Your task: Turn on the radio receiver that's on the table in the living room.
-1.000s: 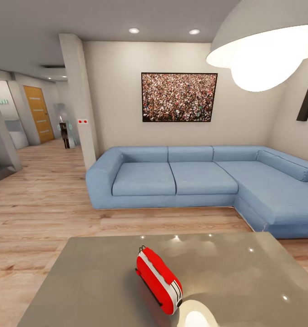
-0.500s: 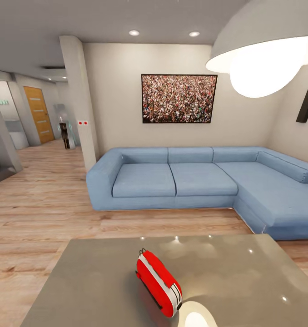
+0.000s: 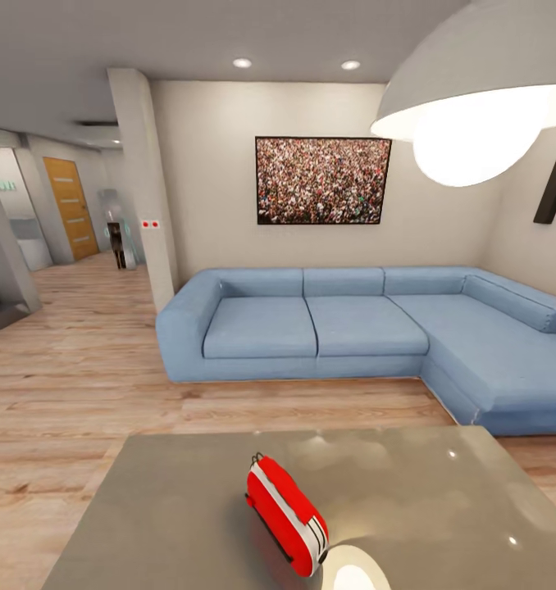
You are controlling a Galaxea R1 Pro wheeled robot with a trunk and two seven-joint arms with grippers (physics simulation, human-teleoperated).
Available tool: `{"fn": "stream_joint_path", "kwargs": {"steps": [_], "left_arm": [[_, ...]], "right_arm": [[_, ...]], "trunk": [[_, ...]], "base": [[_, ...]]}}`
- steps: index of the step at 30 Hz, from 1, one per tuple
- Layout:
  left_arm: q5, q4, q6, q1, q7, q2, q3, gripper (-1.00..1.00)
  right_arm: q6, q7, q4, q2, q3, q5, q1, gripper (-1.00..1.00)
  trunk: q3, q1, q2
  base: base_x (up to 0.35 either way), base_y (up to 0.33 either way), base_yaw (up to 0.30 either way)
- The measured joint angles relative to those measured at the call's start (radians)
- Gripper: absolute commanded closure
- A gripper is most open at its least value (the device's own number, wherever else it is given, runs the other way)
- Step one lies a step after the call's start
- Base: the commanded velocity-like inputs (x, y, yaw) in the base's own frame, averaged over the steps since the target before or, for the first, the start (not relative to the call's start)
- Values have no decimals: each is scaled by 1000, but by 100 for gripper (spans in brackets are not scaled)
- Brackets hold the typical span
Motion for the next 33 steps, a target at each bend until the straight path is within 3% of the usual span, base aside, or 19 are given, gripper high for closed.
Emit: {"fn": "stream_joint_path", "kwargs": {"steps": [11,33], "left_arm": [[0,0,0,0,0,1,0,-100],[1,0,0,0,0,1,0,-100]], "right_arm": [[-6,-3,-1,-2,0,-1,0,-100],[-7,-3,0,-2,-1,-3,0,-100]], "trunk": [[32,-42,77],[68,-126,231]], "base": [[0,0,-29],[0,0,-63]]}}
